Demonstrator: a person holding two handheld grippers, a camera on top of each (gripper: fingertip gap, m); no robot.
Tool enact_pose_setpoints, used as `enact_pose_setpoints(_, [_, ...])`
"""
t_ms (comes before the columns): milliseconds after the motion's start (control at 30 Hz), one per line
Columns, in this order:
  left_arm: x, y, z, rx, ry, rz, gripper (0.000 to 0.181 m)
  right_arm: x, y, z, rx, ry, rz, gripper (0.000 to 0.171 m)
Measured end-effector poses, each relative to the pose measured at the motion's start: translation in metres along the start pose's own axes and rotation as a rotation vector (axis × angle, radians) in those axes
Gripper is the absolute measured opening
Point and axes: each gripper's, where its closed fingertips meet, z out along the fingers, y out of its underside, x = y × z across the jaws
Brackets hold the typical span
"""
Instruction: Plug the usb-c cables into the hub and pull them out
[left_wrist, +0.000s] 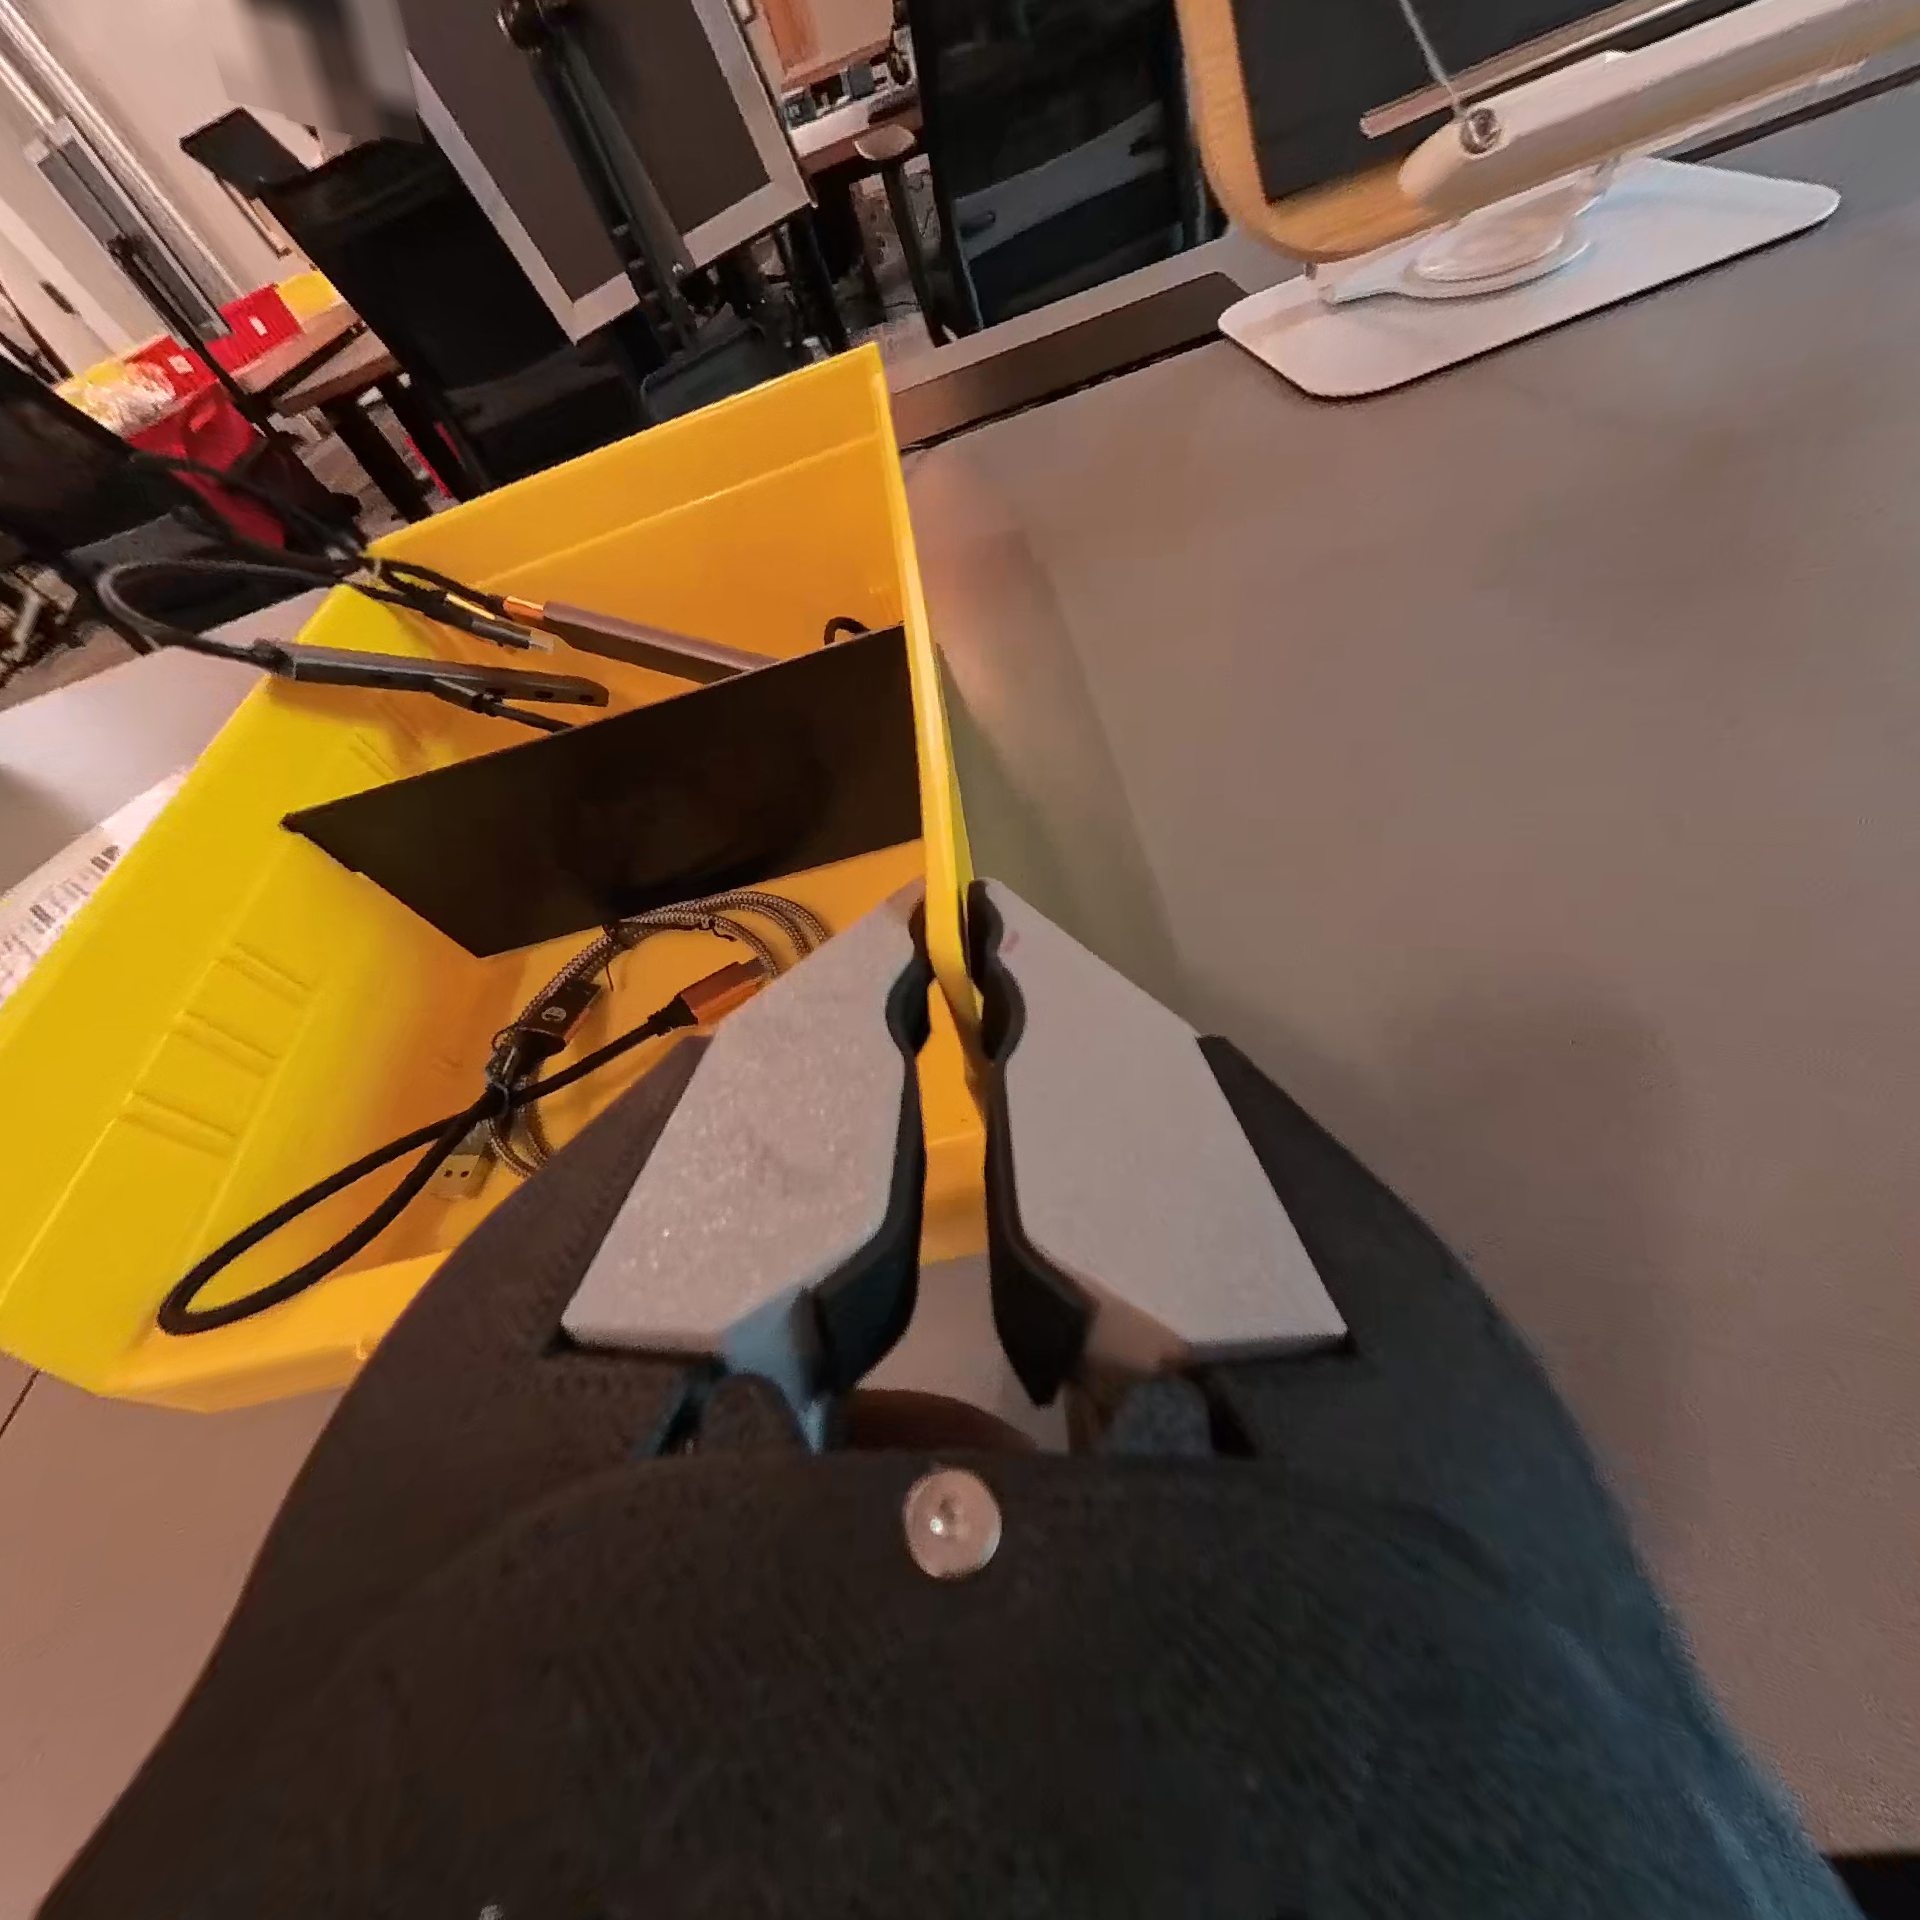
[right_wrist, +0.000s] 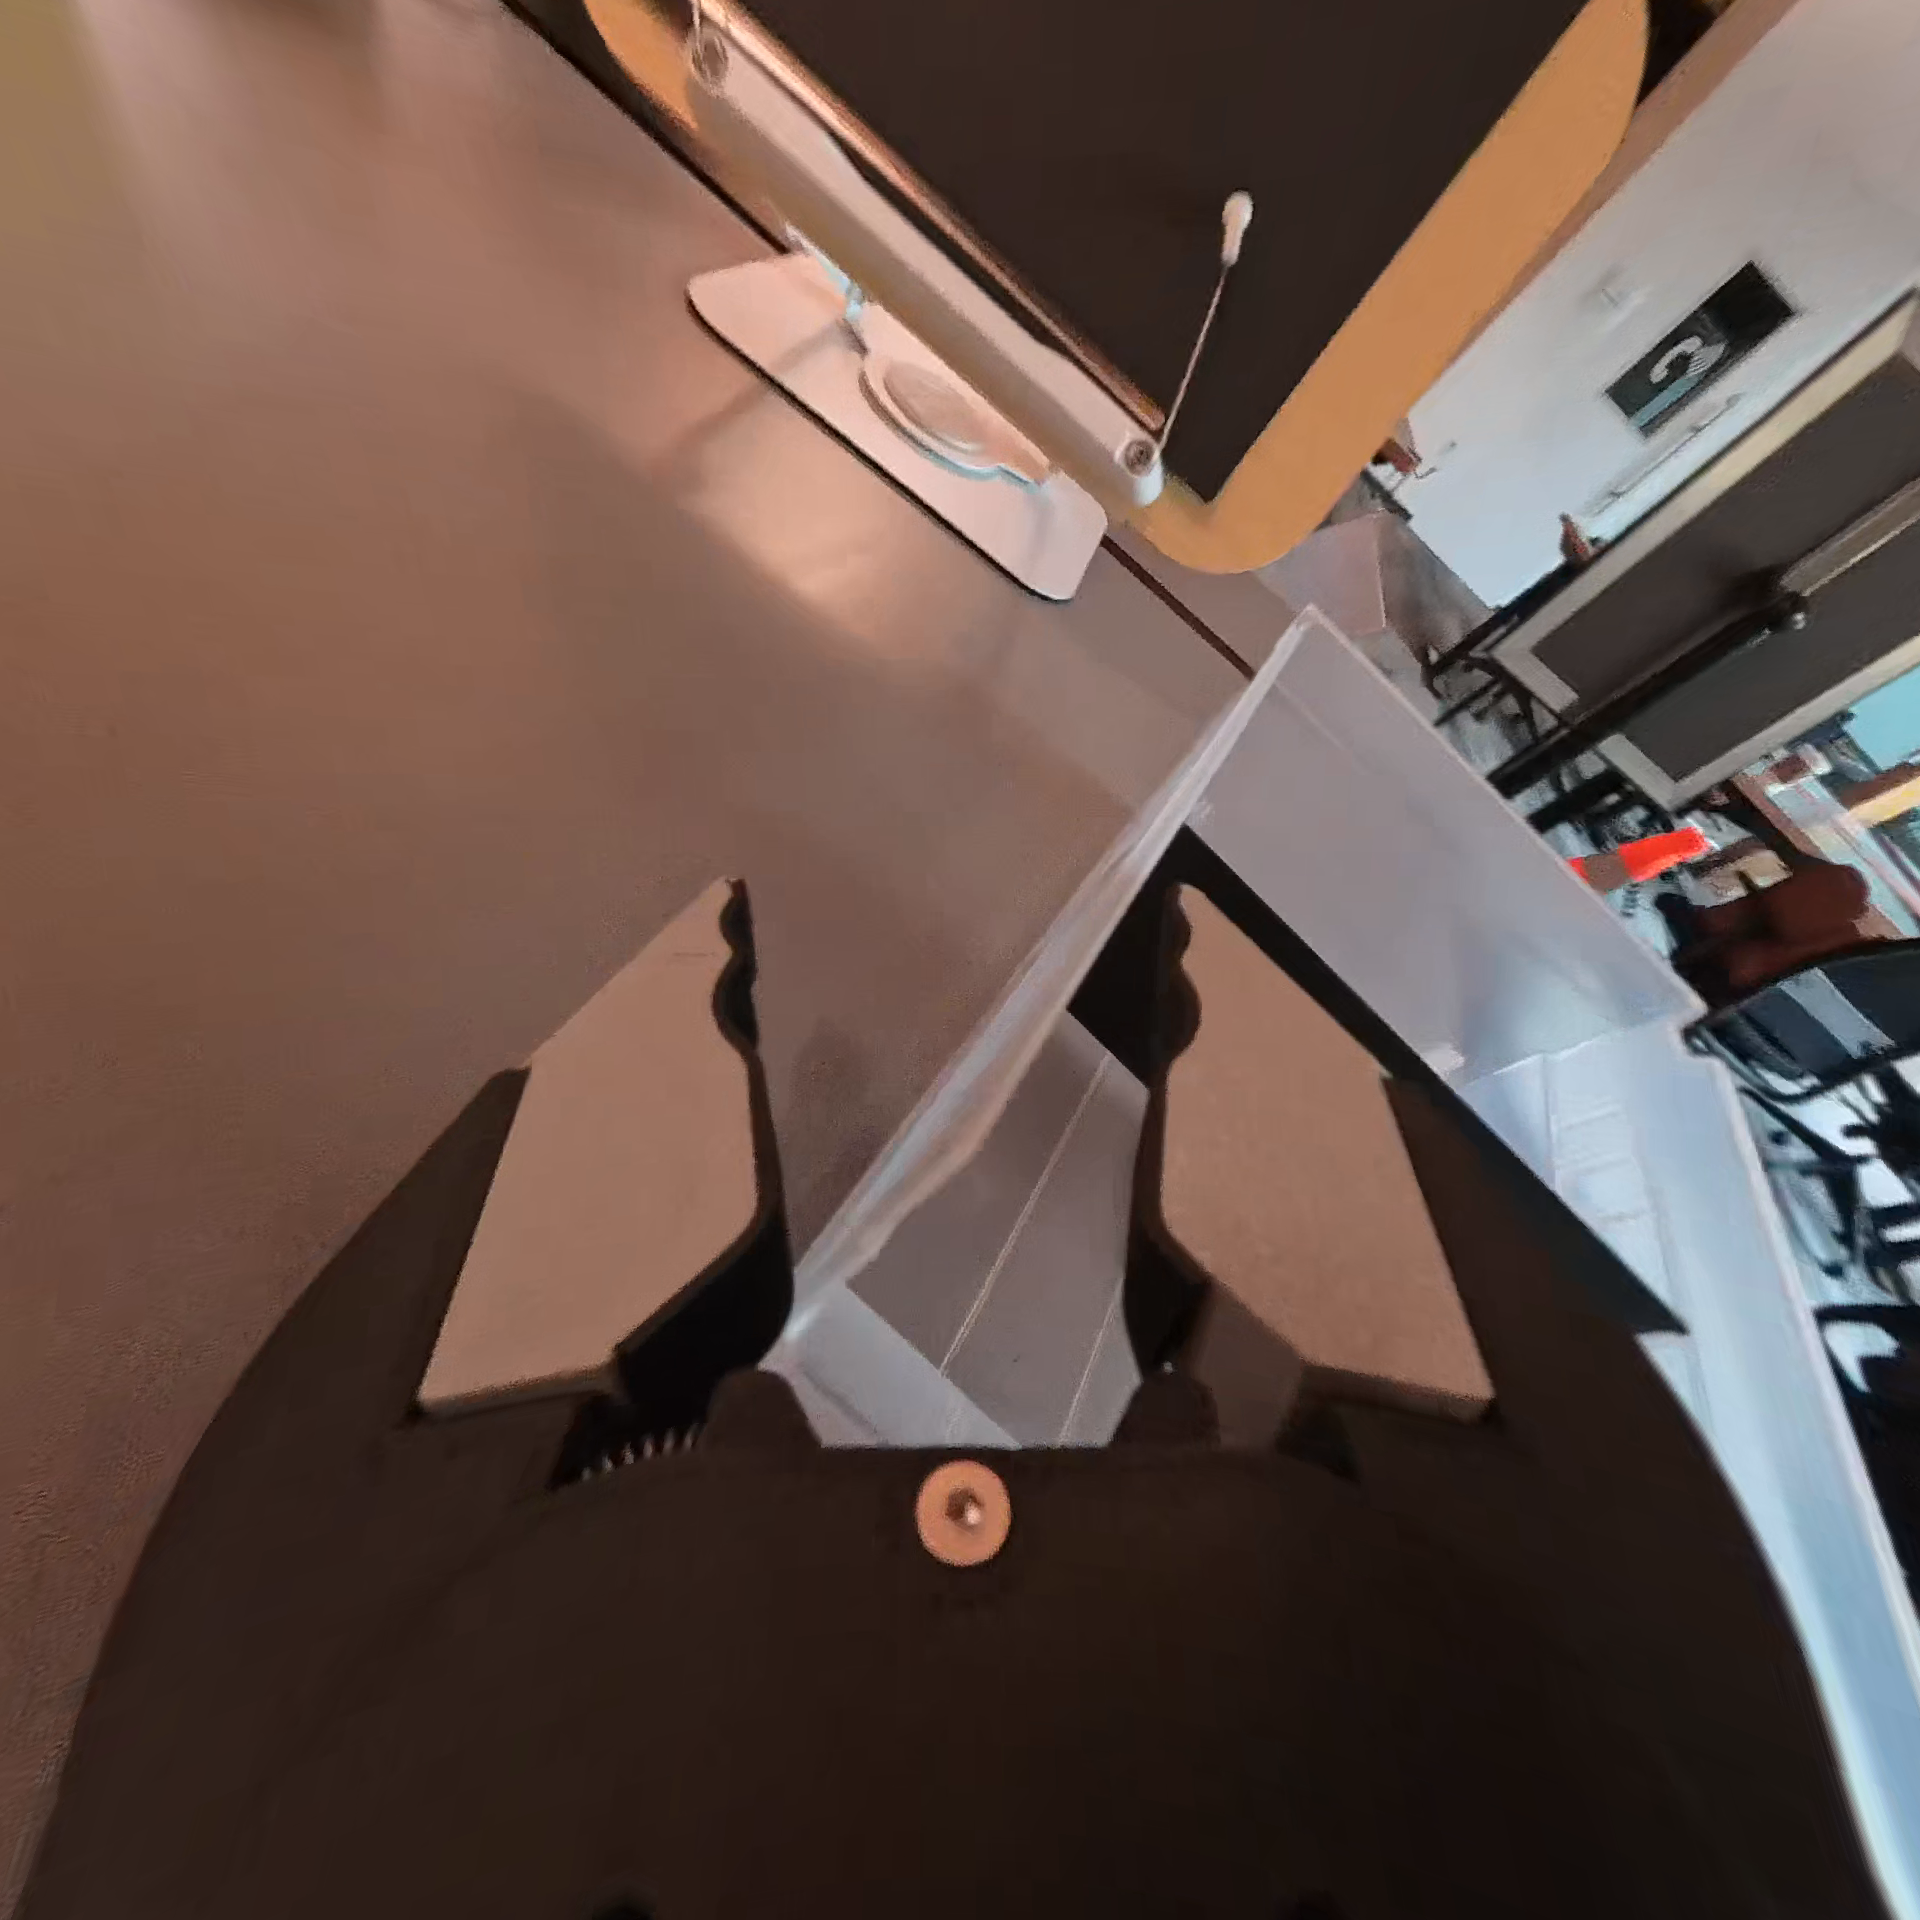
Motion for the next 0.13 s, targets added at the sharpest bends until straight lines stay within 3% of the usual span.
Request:
enact_pose_setpoints(33, [0.001,0.000,0.001,0.002,-0.001,0.015,0.002,0.007,0.005,0.001,-0.021,0.037,-0.011,0.065])
enact_pose_setpoints(133, [0.001,0.000,0.000,0.010,0.027,0.022,0.002,0.034,0.020,-0.009,-0.056,0.140,-0.052,0.039])
